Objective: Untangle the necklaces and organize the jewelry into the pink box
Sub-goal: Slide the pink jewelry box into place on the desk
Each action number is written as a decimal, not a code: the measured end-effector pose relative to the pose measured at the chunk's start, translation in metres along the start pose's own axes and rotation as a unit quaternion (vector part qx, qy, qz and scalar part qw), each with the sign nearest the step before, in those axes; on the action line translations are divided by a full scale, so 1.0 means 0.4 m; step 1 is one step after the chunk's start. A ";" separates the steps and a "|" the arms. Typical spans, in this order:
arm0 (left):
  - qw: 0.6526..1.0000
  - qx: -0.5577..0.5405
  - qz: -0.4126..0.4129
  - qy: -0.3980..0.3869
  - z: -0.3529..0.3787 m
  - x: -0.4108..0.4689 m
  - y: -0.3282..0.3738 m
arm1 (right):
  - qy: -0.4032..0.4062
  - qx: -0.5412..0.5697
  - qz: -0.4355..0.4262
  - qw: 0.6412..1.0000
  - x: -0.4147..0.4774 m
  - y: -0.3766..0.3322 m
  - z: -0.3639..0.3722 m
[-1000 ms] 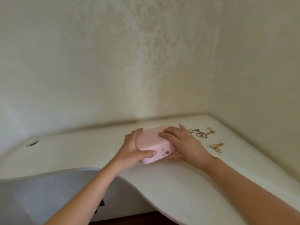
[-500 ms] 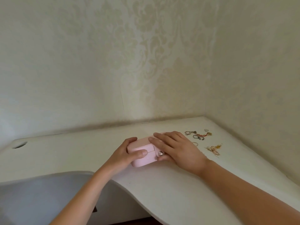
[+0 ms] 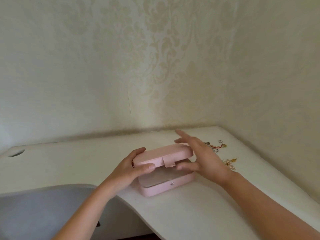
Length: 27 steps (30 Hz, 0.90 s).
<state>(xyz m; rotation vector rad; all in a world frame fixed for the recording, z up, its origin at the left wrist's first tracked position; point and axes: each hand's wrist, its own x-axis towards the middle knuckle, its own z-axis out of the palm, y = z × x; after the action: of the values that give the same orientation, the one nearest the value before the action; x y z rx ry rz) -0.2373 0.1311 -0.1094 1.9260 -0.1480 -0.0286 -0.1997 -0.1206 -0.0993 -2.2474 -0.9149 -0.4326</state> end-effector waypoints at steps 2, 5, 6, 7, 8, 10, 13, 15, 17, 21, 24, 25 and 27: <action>1.000 0.005 -0.015 -0.006 -0.009 0.008 0.015 | 0.053 0.050 0.046 0.996 -0.001 0.015 -0.024; 0.999 -0.020 -0.027 -0.011 -0.011 0.025 0.046 | 0.104 0.066 0.067 0.990 0.002 0.028 -0.036; 0.999 -0.033 -0.036 0.011 -0.008 0.036 0.053 | 0.113 0.062 0.075 0.989 0.003 0.030 -0.036; 0.997 -0.044 -0.045 0.044 -0.005 0.049 0.058 | 0.121 0.056 0.085 0.988 0.003 0.031 -0.034; 0.994 -0.050 -0.054 0.076 -0.003 0.062 0.060 | 0.127 0.049 0.095 0.986 0.005 0.033 -0.032; 0.989 -0.047 -0.064 0.121 0.003 0.085 0.058 | 0.136 0.034 0.107 0.984 0.006 0.037 -0.023; 0.983 -0.031 -0.053 0.172 0.010 0.110 0.040 | 0.139 0.013 0.102 0.985 0.003 0.046 -0.008; 0.979 -0.019 -0.052 0.197 0.017 0.125 0.030 | 0.144 0.011 0.104 0.984 0.002 0.045 -0.002; 0.975 -0.013 -0.054 0.216 0.022 0.133 0.026 | 0.164 0.010 0.115 0.980 0.005 0.040 -0.003; 0.971 -0.024 -0.043 0.233 0.039 0.134 0.009 | 0.191 -0.012 0.113 0.975 0.011 0.023 -0.006; 0.972 -0.032 -0.010 0.232 0.053 0.130 -0.015 | 0.168 -0.021 0.085 0.982 0.012 0.008 -0.002; 0.972 -0.034 -0.004 0.234 0.054 0.131 -0.023 | 0.153 -0.025 0.075 0.985 0.013 0.007 0.002; 0.970 -0.039 -0.001 0.239 0.057 0.133 -0.031 | 0.126 -0.032 0.066 0.989 0.013 0.009 0.013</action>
<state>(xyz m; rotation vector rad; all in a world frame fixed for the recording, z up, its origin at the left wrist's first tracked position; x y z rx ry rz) -0.1856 0.1080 -0.1261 1.8001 0.1757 0.4199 -0.1932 -0.1165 -0.1020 -2.2315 -0.6276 -0.6749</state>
